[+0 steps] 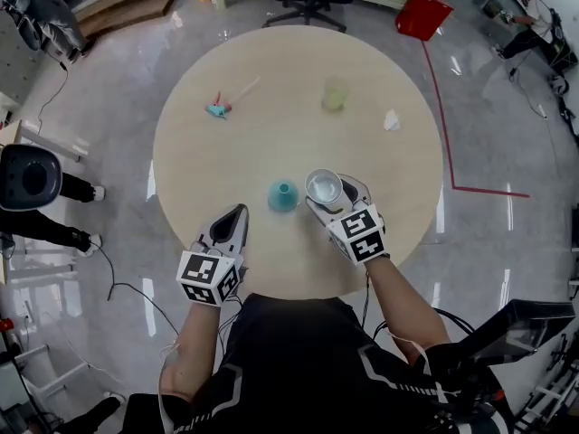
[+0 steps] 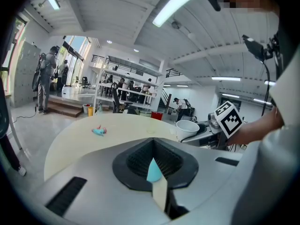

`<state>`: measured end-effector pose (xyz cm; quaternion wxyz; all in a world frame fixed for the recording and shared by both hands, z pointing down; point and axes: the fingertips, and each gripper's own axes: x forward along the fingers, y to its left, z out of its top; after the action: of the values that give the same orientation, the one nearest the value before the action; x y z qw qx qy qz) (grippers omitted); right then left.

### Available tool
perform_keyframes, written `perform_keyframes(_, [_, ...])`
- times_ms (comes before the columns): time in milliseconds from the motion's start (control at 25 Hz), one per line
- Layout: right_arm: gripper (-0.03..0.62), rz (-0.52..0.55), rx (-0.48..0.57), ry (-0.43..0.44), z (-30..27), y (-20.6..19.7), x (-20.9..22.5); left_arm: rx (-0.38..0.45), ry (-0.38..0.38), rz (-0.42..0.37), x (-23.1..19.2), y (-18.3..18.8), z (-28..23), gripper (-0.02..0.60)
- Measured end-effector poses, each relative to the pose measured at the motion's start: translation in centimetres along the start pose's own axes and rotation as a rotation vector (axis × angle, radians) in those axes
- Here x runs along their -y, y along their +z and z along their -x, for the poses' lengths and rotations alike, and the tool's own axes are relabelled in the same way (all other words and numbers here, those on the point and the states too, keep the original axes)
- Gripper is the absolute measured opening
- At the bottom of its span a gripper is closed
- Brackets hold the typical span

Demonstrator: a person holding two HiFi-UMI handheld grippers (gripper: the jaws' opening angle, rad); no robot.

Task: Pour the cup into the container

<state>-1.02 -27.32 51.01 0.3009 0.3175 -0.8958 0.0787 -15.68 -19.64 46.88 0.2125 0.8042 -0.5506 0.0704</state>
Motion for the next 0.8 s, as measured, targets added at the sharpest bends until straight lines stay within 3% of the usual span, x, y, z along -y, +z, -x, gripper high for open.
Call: perform_keyframes(800, [0.316,0.239,-0.225,0.010,-3.4,-1.2,-2.0,0.003,0.017,0.028,-1.3,-1.1,1.9,0.002])
